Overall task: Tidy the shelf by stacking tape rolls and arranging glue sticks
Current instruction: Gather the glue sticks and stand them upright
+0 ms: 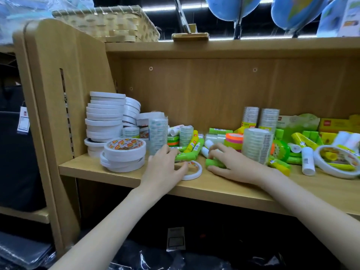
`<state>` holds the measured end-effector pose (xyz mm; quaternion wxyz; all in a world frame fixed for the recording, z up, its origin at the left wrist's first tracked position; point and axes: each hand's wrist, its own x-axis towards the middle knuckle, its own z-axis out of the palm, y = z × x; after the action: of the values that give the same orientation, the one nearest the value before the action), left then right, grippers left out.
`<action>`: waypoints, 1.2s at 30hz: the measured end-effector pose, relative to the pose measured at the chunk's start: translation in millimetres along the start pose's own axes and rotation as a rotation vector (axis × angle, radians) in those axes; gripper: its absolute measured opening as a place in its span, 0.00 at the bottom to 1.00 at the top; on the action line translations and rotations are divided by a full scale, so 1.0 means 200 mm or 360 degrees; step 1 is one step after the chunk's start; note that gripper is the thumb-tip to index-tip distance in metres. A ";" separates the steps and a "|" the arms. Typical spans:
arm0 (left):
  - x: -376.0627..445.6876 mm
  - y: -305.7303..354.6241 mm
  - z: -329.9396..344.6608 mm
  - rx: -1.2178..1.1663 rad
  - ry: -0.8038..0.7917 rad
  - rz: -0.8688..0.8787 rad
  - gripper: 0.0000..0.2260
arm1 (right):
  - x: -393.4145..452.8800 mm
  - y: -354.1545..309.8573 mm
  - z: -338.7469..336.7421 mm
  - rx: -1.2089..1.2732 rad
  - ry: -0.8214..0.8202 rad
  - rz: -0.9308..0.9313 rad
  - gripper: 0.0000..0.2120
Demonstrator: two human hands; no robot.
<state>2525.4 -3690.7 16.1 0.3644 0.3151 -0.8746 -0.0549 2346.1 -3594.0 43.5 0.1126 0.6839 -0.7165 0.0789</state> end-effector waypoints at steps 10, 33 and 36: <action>0.04 0.03 0.02 0.0054 -0.0059 -0.0058 0.16 | -0.11 -0.04 -0.03 0.0032 0.0047 0.0316 0.26; 0.05 0.66 0.24 -0.0518 -0.0030 0.0482 0.12 | -0.73 0.32 -0.28 0.1181 0.0874 0.1117 0.08; 0.09 0.82 0.32 -0.0635 -0.0029 0.0471 0.08 | -0.75 0.49 -0.32 0.1544 0.1015 0.1166 0.07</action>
<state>2388.2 -3579.0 33.2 0.4157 0.1048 -0.8863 -0.1754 2257.9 -3427.4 69.2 -0.0351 0.3139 -0.7170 0.6214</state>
